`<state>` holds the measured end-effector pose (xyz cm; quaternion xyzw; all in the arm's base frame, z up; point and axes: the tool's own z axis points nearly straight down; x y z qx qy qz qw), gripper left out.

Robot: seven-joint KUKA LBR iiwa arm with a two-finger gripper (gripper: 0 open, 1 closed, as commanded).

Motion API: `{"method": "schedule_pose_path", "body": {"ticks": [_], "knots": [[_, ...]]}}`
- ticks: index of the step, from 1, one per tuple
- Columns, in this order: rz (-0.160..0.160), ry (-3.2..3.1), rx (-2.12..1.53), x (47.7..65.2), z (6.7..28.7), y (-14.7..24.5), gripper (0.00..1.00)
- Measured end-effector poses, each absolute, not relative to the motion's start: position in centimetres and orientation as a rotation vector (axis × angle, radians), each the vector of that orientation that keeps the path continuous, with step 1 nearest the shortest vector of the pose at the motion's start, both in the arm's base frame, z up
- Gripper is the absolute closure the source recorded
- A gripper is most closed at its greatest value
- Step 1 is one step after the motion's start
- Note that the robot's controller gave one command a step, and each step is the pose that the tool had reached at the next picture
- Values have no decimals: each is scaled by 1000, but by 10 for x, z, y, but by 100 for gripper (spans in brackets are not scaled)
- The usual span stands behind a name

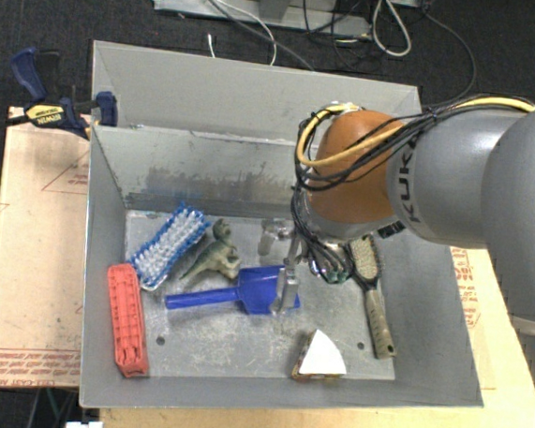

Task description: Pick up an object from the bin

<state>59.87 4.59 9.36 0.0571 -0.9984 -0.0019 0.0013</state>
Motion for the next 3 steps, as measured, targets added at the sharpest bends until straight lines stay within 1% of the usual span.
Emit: {"method": "schedule_pose_path", "body": {"ticks": [1, 2, 3], "knots": [[-4, -3146, 133, 603, 97, 39, 0], [-8, -3141, 166, 603, 70, 75, 0], [-5, -3152, 99, 610, 71, 83, 0]]}}
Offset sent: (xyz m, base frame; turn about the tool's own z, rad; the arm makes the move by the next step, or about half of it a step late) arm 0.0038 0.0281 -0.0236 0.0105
